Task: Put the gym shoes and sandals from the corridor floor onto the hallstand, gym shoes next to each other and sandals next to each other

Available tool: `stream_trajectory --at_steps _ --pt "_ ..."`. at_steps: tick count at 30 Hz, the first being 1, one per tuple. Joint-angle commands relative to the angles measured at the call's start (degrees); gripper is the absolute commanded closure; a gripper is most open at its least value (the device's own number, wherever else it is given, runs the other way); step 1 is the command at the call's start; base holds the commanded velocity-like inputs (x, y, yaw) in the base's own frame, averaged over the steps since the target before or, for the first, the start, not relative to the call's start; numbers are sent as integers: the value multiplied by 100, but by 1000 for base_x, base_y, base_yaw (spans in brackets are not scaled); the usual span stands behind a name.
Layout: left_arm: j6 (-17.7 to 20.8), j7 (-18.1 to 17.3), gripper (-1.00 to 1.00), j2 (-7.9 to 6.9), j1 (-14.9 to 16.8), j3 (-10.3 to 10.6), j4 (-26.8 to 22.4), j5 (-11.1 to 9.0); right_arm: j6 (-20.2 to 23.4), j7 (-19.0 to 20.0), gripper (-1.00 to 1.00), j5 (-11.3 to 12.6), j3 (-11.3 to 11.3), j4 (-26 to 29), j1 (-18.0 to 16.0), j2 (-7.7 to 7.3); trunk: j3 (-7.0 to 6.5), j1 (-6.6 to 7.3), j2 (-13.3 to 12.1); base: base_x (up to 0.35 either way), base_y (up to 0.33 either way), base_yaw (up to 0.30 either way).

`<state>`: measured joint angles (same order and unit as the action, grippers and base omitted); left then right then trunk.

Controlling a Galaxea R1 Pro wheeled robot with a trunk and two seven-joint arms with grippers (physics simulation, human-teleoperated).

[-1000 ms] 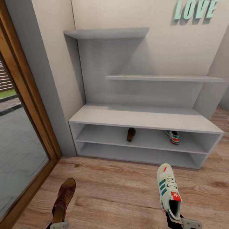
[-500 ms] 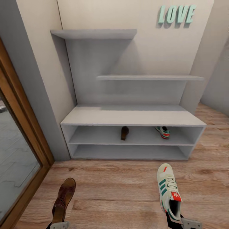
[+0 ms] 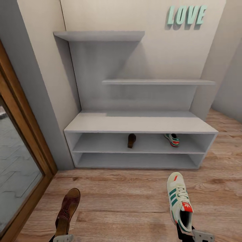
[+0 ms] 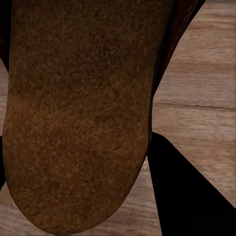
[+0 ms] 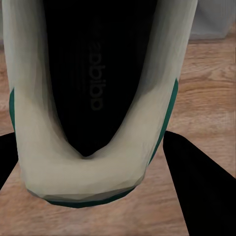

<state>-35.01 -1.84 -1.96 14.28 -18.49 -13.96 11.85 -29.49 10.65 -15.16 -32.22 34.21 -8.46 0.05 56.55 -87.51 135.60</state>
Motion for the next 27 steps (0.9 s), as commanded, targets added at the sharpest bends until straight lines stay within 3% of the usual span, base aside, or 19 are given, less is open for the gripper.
stream_trajectory --at_steps 1,2,4,5,6,8,14,17,20,27 --pt "-8 -18 100 2 4 -49 5 63 -22 51 100 -22 -43 -1 -7 1 5 1 2 0 0 0" --pt "84 -46 100 42 77 -15 -14 92 -12 39 100 -14 -69 25 -7 -150 5 1 2 0 0 0" --pt "116 -58 100 54 97 -11 -23 98 -6 37 100 -6 -168 29 -7 -267 5 1 2 0 0 0" --pt "273 -65 100 63 177 -5 -51 106 1 35 100 55 -415 31 -7 -438 5 1 2 0 0 0" --pt "1243 -92 100 67 662 5 -97 119 93 41 100 530 -1271 33 -7 -894 5 1 2 0 0 0" --pt "1584 -104 100 79 867 17 -118 127 217 42 100 728 -1433 28 -7 -1080 5 1 2 0 0 0" --pt "2381 -123 100 236 1555 253 -131 269 928 39 100 1312 -1588 22 -7 -1558 5 1 2 0 0 0" --pt "2738 -123 100 307 1777 361 -132 317 1160 29 100 1495 -1600 27 -7 -1646 5 1 2 0 0 0" --pt "3376 -124 100 418 2125 489 -137 353 1406 -40 100 1705 -1608 31 -7 -1765 5 1 2 0 0 0" --pt "4241 -124 100 503 2803 544 -136 364 1540 -437 100 1818 -1689 37 -7 -2001 5 1 2 0 0 0"
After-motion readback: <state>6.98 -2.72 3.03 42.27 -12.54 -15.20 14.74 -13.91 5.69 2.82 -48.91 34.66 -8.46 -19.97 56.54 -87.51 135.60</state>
